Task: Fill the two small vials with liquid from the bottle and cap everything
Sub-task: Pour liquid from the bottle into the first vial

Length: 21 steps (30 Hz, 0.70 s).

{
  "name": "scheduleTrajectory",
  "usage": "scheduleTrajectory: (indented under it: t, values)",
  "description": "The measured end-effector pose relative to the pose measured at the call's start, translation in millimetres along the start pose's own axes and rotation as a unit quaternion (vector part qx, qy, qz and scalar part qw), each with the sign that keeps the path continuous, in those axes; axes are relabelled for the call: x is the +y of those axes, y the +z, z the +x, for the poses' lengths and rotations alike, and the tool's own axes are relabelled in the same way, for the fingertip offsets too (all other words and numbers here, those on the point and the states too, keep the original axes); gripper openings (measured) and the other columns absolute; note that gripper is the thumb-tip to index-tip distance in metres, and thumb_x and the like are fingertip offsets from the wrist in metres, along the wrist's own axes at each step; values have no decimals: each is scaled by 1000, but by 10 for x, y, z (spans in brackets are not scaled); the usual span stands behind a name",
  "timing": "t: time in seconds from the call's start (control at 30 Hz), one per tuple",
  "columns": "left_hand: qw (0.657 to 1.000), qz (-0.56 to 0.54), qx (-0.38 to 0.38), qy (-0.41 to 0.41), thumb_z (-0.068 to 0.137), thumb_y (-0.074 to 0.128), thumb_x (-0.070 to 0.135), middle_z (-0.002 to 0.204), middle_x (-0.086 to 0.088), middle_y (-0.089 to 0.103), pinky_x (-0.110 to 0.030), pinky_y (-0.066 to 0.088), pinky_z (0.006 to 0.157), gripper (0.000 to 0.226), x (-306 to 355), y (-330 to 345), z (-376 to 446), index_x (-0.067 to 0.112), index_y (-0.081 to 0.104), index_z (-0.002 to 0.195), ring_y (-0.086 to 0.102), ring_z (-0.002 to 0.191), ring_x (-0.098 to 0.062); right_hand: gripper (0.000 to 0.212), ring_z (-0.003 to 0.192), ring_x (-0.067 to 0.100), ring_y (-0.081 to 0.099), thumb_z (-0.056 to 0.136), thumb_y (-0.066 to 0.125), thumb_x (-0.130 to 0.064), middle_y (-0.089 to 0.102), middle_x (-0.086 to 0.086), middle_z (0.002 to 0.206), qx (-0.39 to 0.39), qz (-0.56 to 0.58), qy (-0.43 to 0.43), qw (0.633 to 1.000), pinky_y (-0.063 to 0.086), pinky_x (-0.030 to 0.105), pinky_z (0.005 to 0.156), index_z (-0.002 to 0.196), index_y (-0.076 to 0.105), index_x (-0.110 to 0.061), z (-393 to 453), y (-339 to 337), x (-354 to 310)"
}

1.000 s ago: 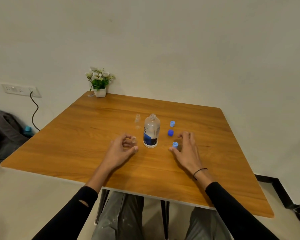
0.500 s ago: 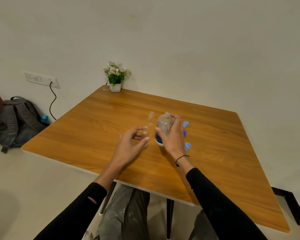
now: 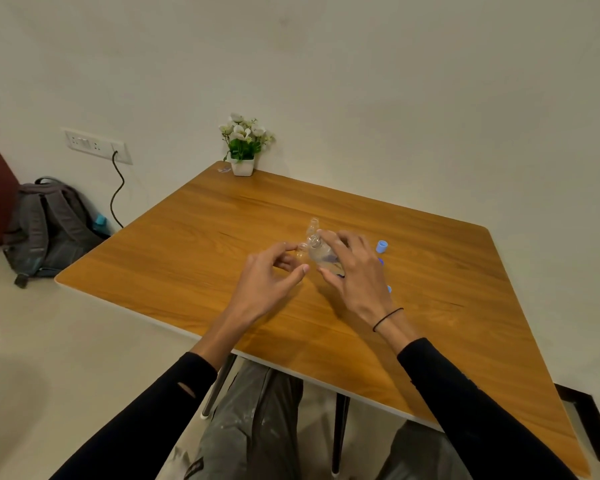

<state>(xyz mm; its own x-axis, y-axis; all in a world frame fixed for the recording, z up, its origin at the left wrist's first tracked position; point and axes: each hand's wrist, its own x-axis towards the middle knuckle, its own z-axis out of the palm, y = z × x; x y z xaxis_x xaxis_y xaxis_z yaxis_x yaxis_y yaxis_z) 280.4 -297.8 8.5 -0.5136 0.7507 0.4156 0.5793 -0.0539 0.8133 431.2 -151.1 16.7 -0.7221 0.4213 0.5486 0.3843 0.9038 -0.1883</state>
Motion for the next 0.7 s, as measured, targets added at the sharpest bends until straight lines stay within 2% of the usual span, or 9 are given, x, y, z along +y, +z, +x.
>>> scheduleTrajectory:
  t: [0.17,0.53,0.7]
  values:
    - [1000,8,-4,-3,94,83,27,98,15,77,-12,58,84,43,11,-5,-3,22,71,135,73,95,2,66,117,29,54,87,80,-29,59,10,132,-12,-67,-27,997,55,48,85,147,52,-29,66,-111,30]
    - [999,39,-13,7,93,83,31,101,9,78,-20,61,84,43,-24,-24,4,22,72,134,73,97,1,71,112,35,57,84,83,-28,61,13,129,-42,-151,-66,985,52,50,82,146,49,-32,91,-251,51]
    - [999,36,-8,3,93,84,32,103,8,79,-13,57,86,46,-36,-1,3,23,72,136,73,98,1,71,112,35,57,83,84,-29,61,14,130,-58,-178,-70,980,51,49,83,145,51,-31,97,-300,34]
